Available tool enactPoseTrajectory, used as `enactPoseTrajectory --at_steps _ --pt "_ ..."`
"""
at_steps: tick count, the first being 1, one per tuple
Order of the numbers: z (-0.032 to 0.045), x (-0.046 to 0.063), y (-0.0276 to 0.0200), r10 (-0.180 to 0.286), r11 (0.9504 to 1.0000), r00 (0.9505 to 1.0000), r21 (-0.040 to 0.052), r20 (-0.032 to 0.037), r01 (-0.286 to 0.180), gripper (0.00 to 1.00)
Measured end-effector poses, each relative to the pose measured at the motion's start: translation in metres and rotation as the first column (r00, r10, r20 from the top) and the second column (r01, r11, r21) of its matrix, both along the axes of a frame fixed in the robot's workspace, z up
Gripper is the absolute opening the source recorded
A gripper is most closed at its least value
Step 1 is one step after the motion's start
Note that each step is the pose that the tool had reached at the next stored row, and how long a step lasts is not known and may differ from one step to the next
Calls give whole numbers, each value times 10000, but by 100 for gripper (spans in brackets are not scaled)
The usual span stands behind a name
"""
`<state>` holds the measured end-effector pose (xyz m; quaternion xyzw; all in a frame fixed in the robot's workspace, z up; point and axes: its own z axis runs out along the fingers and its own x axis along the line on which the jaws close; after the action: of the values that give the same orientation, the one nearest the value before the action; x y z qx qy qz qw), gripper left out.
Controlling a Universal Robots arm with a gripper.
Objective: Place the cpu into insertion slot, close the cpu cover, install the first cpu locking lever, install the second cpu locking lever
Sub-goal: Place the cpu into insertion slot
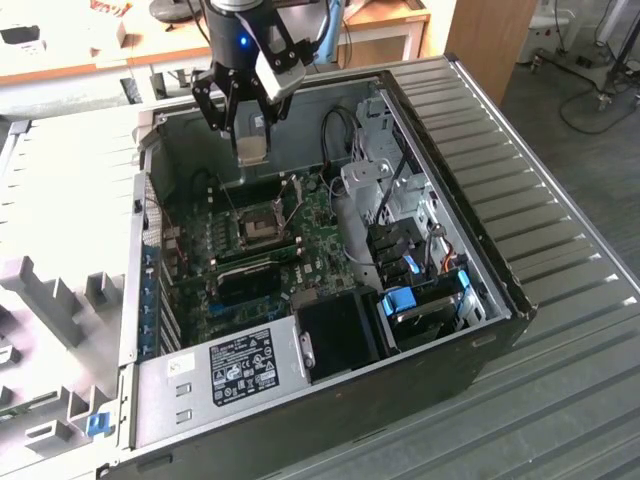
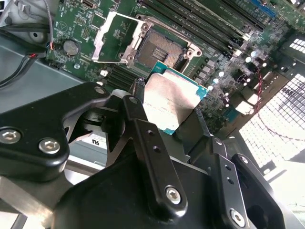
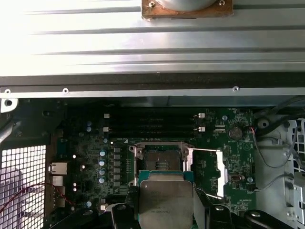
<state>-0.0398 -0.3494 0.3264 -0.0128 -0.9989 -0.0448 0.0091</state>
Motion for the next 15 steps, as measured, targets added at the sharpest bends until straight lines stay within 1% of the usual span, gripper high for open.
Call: enactPoseTrajectory --at_steps 3,5,15 --pt "-7 0 0 0 10000 10000 1 0 0 54" --pt "-42 0 0 0 10000 10000 -3 1 0 54" --pt "-74 0 0 0 10000 10000 -4 0 0 54"
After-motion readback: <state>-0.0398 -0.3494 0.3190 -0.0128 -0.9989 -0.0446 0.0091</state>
